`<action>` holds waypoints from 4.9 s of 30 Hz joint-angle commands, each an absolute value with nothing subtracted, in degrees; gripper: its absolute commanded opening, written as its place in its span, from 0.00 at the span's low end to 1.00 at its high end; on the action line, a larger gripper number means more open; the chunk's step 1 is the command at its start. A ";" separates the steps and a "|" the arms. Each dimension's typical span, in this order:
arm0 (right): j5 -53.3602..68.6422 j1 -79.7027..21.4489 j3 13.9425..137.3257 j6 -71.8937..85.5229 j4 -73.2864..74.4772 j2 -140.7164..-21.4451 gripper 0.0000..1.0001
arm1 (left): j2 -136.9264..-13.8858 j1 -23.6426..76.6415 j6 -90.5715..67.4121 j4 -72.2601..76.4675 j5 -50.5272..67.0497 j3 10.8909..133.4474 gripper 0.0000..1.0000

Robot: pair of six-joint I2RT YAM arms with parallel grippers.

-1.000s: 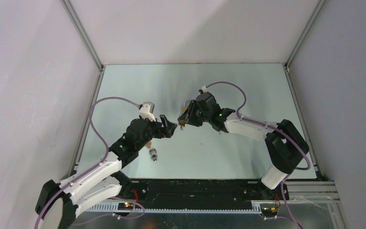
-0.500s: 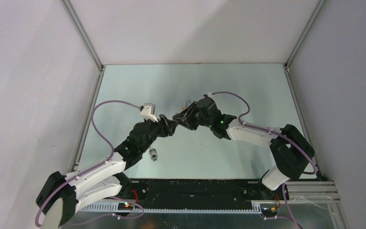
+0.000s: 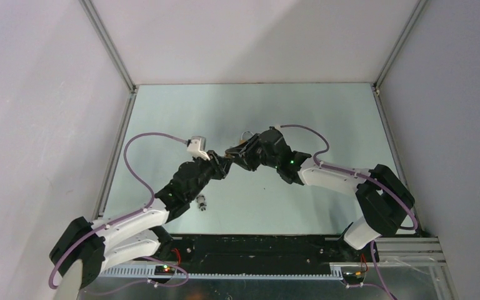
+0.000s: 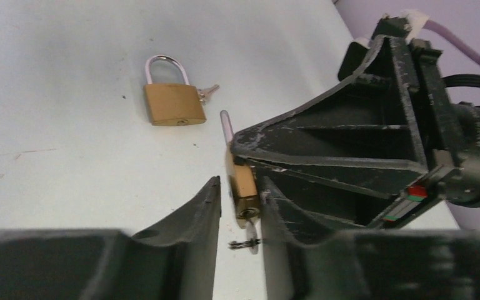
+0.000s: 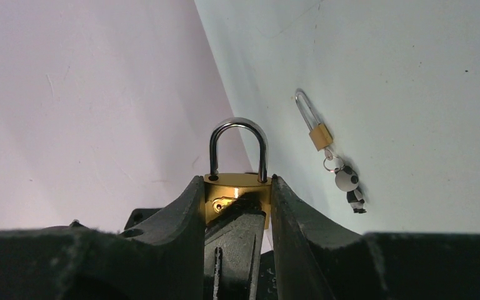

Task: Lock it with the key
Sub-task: Pick up the lock from the center of the board, then lock the lock.

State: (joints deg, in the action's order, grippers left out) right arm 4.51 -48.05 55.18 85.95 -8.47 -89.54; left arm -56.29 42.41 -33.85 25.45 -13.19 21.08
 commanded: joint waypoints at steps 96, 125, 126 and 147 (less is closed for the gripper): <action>49.12 -34.94 37.35 36.43 -27.39 -55.65 0.13 | -47.66 36.62 -13.21 21.33 49.14 36.25 0.00; 37.23 -37.59 36.60 21.43 -15.70 -45.21 0.46 | -46.44 36.62 -14.25 20.23 48.40 36.01 0.00; 37.99 -37.61 36.13 20.12 -15.42 -44.84 0.46 | -46.46 36.64 -14.64 20.09 48.69 36.11 0.00; 32.91 -51.93 32.08 -12.79 -20.46 -41.58 0.34 | -47.21 36.63 -20.47 18.04 56.38 38.20 0.00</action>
